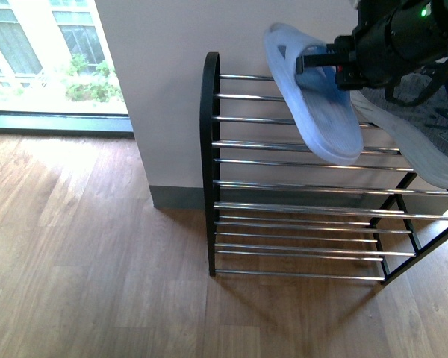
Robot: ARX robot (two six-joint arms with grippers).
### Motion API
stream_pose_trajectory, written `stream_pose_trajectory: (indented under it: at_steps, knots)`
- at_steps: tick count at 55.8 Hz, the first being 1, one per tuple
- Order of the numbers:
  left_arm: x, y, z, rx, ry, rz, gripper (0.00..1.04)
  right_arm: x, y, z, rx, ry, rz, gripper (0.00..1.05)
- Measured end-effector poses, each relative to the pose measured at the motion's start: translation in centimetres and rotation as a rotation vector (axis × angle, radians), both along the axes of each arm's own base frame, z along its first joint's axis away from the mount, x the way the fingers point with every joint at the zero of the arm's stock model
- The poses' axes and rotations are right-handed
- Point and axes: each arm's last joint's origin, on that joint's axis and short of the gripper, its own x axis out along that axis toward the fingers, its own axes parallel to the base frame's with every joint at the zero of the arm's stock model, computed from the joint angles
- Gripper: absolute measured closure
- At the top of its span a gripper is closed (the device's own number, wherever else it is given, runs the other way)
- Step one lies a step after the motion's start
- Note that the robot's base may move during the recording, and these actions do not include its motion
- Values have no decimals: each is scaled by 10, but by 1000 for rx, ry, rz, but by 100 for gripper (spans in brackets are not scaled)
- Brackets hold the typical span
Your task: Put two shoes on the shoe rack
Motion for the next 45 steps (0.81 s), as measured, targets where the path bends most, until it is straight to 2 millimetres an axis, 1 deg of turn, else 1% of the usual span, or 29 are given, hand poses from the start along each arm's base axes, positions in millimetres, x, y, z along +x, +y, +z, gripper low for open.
stream_pose_trajectory:
  at_steps: [5, 9, 17, 24, 28, 32, 45]
  knots:
    - [0, 0, 0, 0, 0, 0, 103, 8, -5, -16, -42, 34, -34, 103]
    - [0, 0, 0, 0, 0, 0, 103, 11, -6, -21, -75, 38, -46, 103]
    - [0, 0, 0, 0, 0, 0, 103, 16, -16, -28, -213, 18, -100, 103]
    - [0, 0, 0, 0, 0, 0, 103, 20, -27, -28, -278, 6, -132, 103]
    - [0, 0, 0, 0, 0, 0, 103, 22, -37, -25, -343, -1, -184, 103]
    - [0, 0, 0, 0, 0, 0, 103, 25, -46, -25, -350, 3, -196, 103]
    - [0, 0, 0, 0, 0, 1, 103, 24, -41, -27, -357, 14, -182, 103]
